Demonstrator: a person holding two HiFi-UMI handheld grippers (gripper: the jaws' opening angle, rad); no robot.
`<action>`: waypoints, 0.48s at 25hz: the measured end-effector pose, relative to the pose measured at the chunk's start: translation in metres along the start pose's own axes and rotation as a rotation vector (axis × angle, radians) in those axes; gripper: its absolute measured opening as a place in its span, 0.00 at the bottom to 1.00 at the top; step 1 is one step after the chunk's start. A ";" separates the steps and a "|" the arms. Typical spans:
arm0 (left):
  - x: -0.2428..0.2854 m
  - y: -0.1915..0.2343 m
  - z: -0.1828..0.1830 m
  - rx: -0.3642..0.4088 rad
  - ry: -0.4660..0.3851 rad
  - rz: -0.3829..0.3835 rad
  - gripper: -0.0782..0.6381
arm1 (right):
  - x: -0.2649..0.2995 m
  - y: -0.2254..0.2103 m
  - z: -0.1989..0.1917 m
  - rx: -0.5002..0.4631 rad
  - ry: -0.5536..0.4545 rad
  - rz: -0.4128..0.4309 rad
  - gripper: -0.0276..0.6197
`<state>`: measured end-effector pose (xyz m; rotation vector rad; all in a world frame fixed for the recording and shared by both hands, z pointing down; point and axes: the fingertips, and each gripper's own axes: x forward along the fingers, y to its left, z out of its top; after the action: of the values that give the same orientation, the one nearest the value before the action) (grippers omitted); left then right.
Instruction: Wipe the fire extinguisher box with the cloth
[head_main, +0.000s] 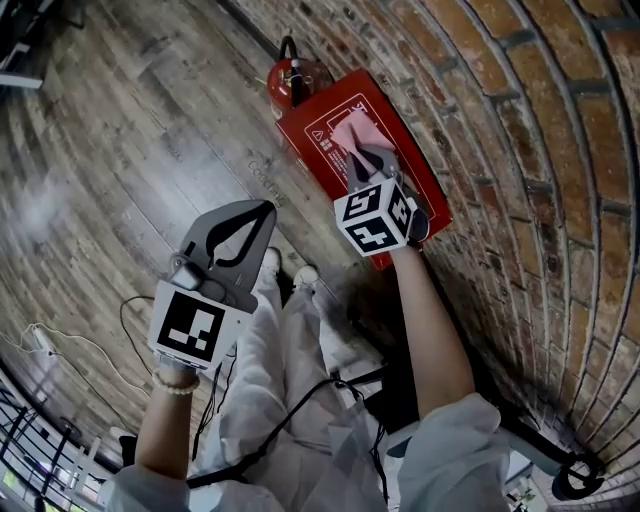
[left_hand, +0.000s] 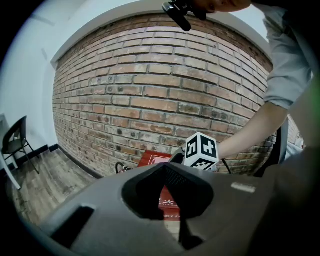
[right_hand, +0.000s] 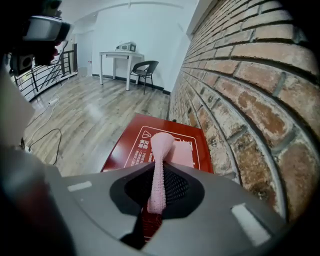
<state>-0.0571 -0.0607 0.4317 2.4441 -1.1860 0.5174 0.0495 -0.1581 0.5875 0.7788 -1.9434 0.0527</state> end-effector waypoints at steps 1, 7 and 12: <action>0.001 -0.002 0.000 0.001 0.001 -0.004 0.11 | -0.002 0.000 -0.003 0.003 0.001 -0.001 0.09; 0.006 -0.015 0.002 0.018 0.001 -0.029 0.11 | -0.015 0.004 -0.025 0.020 0.009 -0.011 0.09; 0.009 -0.024 0.004 0.029 0.003 -0.048 0.11 | -0.027 0.006 -0.042 0.050 0.017 -0.021 0.09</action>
<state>-0.0323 -0.0548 0.4281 2.4886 -1.1230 0.5279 0.0873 -0.1254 0.5882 0.8286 -1.9238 0.0955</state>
